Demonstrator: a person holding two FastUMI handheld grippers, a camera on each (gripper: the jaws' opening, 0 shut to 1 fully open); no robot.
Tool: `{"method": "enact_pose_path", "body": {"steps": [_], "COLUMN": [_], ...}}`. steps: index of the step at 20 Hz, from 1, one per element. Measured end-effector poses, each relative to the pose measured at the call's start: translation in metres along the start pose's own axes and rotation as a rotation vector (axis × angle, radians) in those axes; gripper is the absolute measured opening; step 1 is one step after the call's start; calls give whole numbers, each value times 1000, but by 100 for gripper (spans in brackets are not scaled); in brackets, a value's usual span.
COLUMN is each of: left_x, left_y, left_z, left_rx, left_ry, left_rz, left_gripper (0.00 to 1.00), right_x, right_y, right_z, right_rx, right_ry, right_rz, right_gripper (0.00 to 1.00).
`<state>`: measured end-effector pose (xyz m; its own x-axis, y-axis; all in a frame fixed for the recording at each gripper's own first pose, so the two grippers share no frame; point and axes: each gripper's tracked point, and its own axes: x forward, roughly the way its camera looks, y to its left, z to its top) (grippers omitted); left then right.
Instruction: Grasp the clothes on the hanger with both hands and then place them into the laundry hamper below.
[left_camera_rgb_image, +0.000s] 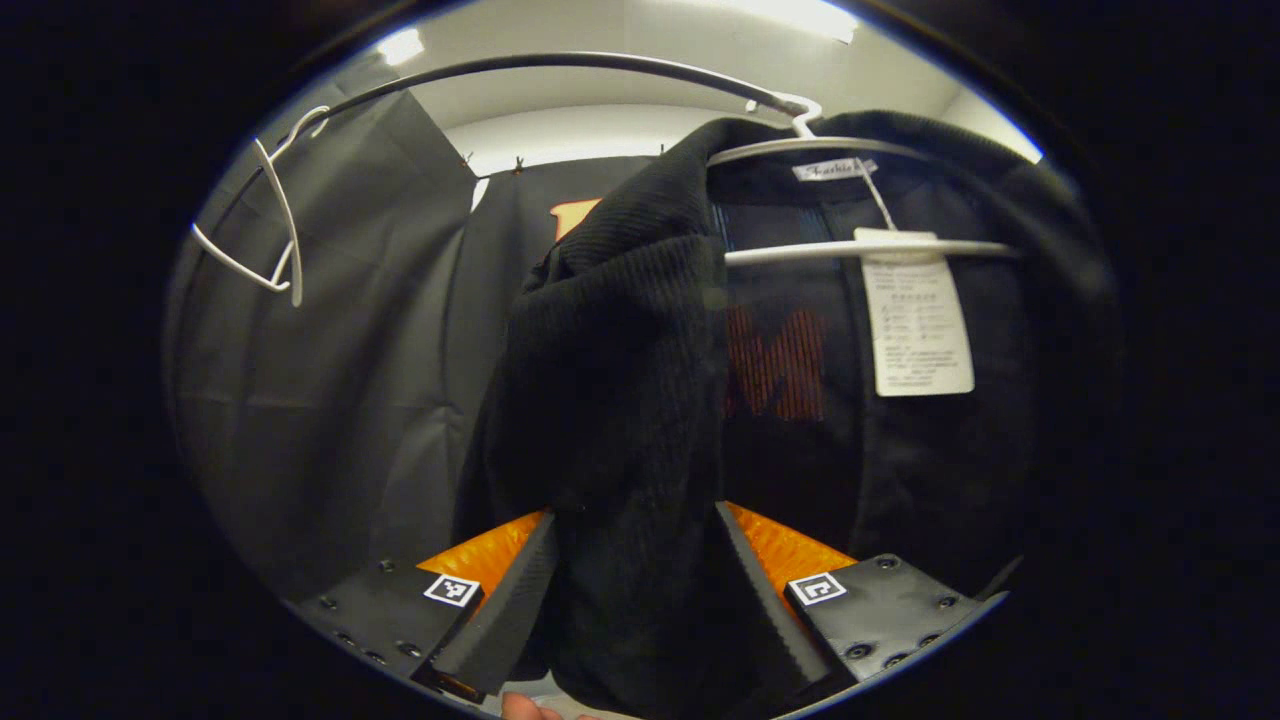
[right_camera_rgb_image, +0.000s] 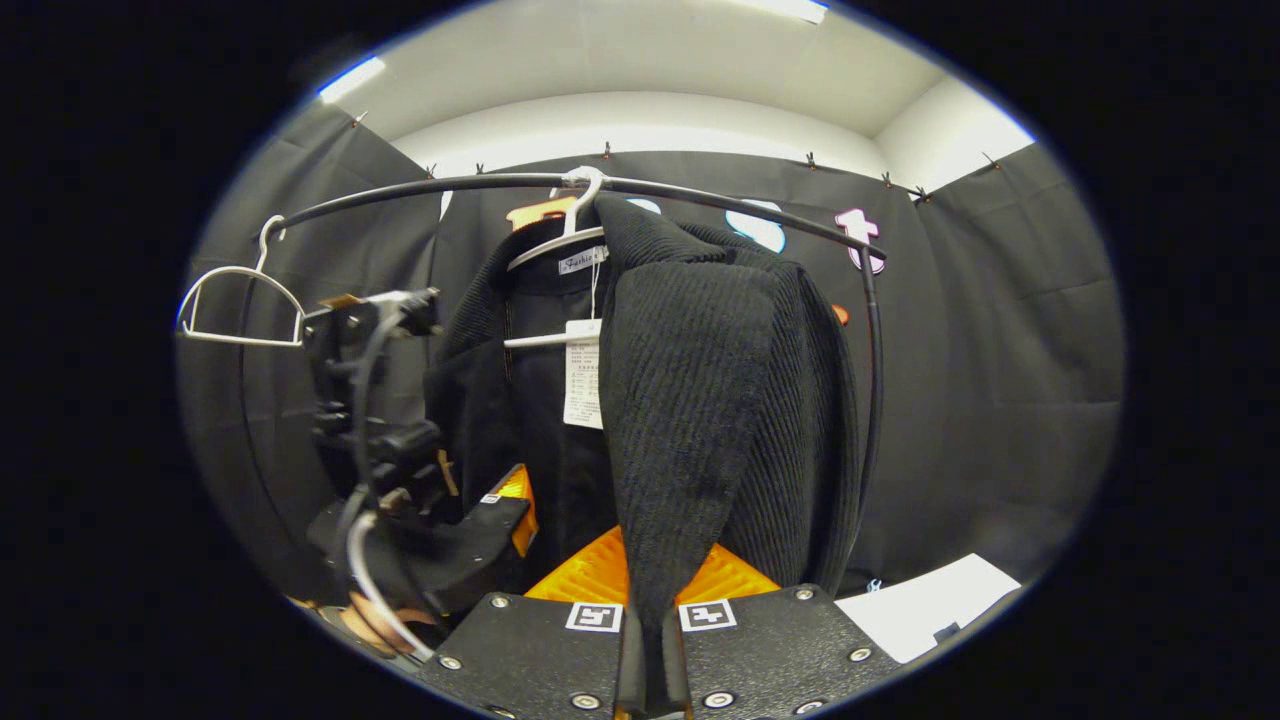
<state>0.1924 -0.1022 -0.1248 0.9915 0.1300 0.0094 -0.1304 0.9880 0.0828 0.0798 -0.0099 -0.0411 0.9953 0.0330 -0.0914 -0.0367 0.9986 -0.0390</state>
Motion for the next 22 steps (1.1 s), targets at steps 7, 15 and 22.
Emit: {"method": "enact_pose_path", "body": {"steps": [7,15,22], "left_x": [21,8,-35], "left_y": [32,70,55], "left_z": [-2,19,44], "left_rx": [47,-62,-106], "left_ry": [-18,16,80], "left_rz": [88,3,-248], "left_gripper": [97,33,14], "right_x": [-3,-1,-9], "right_y": [-3,-13,-16], "right_z": [0,10,23], "right_rx": [-12,30,33], "right_ry": [-2,-65,-89], "right_rz": [12,-16,-2], "right_gripper": [7,9,4]}}
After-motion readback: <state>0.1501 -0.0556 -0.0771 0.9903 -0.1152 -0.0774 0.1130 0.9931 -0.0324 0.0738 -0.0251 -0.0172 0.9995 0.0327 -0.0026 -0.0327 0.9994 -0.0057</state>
